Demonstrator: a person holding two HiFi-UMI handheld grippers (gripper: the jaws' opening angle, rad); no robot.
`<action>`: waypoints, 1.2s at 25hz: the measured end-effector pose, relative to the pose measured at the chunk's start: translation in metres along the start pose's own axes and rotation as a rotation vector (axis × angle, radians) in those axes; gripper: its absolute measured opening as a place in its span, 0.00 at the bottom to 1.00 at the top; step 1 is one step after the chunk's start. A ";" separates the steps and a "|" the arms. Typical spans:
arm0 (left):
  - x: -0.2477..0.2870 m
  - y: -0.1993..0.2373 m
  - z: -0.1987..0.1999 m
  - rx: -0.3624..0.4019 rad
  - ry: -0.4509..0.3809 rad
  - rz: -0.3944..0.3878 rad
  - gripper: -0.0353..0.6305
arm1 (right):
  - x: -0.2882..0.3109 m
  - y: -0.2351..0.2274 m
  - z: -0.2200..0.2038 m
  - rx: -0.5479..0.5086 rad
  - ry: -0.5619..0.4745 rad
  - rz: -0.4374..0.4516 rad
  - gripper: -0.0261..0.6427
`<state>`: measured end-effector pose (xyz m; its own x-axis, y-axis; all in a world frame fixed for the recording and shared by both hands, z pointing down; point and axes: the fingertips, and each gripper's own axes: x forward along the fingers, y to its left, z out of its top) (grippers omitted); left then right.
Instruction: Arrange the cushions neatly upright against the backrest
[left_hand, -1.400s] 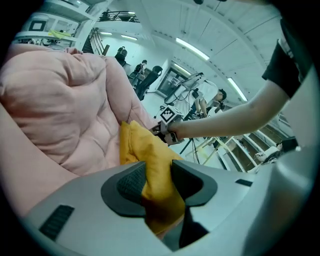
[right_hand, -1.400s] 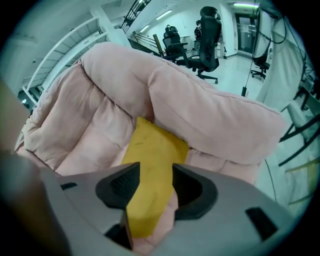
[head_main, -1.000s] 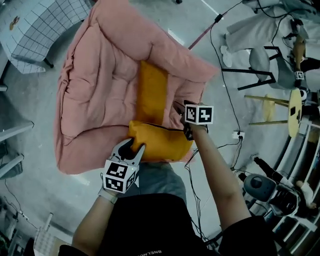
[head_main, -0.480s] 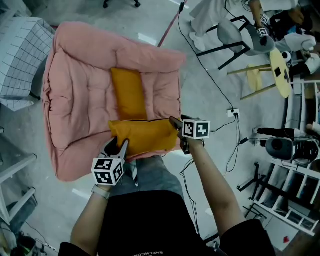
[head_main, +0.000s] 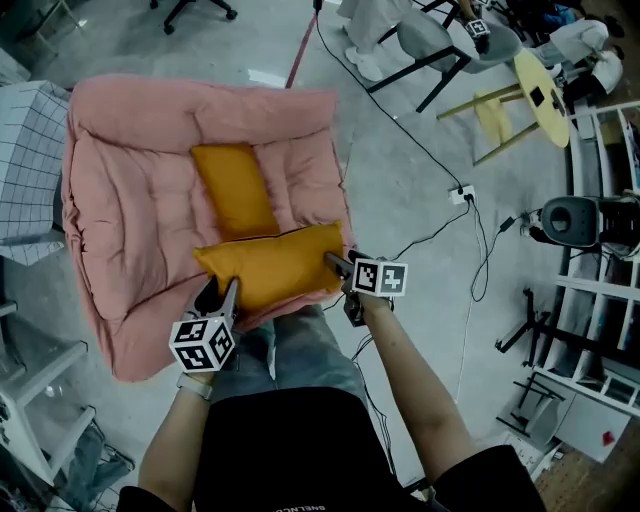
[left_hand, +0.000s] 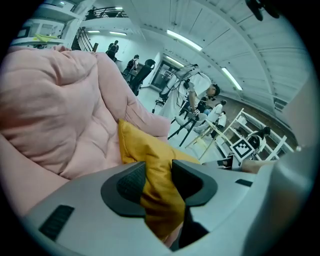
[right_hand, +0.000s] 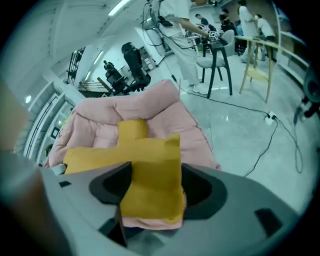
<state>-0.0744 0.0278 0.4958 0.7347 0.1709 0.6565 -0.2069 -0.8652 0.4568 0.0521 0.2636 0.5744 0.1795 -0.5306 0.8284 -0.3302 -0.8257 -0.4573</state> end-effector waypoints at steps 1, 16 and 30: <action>0.000 0.001 0.000 0.000 0.003 -0.001 0.31 | 0.002 0.000 -0.001 0.034 -0.014 0.012 0.49; 0.008 0.008 -0.008 -0.051 0.015 0.016 0.30 | 0.027 0.001 -0.006 0.163 -0.035 0.094 0.37; 0.001 -0.001 0.002 -0.122 -0.042 0.033 0.28 | 0.017 0.016 0.018 0.055 -0.017 0.115 0.22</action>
<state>-0.0725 0.0283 0.4949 0.7520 0.1208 0.6480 -0.3068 -0.8060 0.5062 0.0671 0.2383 0.5754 0.1588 -0.6249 0.7644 -0.2984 -0.7684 -0.5662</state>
